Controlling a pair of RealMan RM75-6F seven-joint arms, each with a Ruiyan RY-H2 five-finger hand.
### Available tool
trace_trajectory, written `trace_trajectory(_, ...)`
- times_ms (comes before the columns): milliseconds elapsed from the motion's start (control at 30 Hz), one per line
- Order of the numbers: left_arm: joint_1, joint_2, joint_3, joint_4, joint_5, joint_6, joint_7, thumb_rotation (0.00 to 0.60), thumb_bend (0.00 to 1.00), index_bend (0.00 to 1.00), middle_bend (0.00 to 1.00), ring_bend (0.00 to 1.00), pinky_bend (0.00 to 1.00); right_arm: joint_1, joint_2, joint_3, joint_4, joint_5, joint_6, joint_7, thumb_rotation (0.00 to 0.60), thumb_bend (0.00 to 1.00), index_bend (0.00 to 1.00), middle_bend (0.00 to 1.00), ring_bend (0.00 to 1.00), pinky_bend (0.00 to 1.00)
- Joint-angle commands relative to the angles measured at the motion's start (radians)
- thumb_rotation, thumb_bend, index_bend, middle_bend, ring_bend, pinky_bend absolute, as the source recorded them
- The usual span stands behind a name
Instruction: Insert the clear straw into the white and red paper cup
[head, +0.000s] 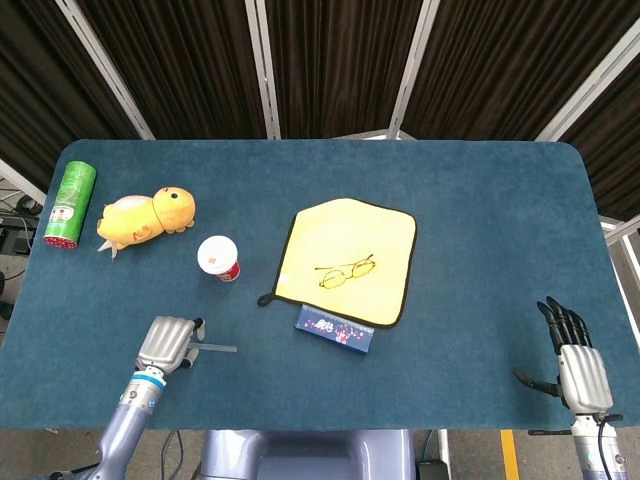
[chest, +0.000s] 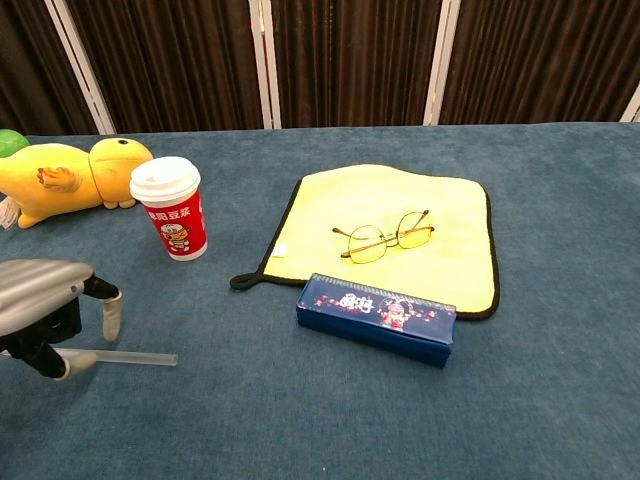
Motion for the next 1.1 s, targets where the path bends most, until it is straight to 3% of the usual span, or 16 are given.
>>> trace_trajectory(33, -0.01, -0.012, 0.001, -0.001, -0.01, 0.001, 0.004, 0.6, 0.39, 0.48, 1.0, 0.93, 0.8, 0.0, 0.0, 0.0, 0.0, 0.0, 0.0, 0.0, 0.6, 0.07, 0.0, 0.0, 0.0, 0.0)
trace_trajectory(533, -0.052, -0.048, 0.028, 0.01, -0.046, 0.027, 0.044, 0.6, 0.4, 0.48, 1.0, 0.93, 0.8, -0.001, 0.0, 0.0, 0.0, -0.001, 0.002, 0.002, 0.6, 0.07, 0.0, 0.0, 0.0, 0.0)
trace_trajectory(1100, -0.071, -0.068, 0.049, 0.029, -0.058, 0.049, 0.043, 0.6, 0.4, 0.57, 1.0, 0.93, 0.8, -0.002, 0.0, 0.0, -0.003, 0.002, 0.0, 0.001, 0.6, 0.07, 0.0, 0.0, 0.0, 0.0)
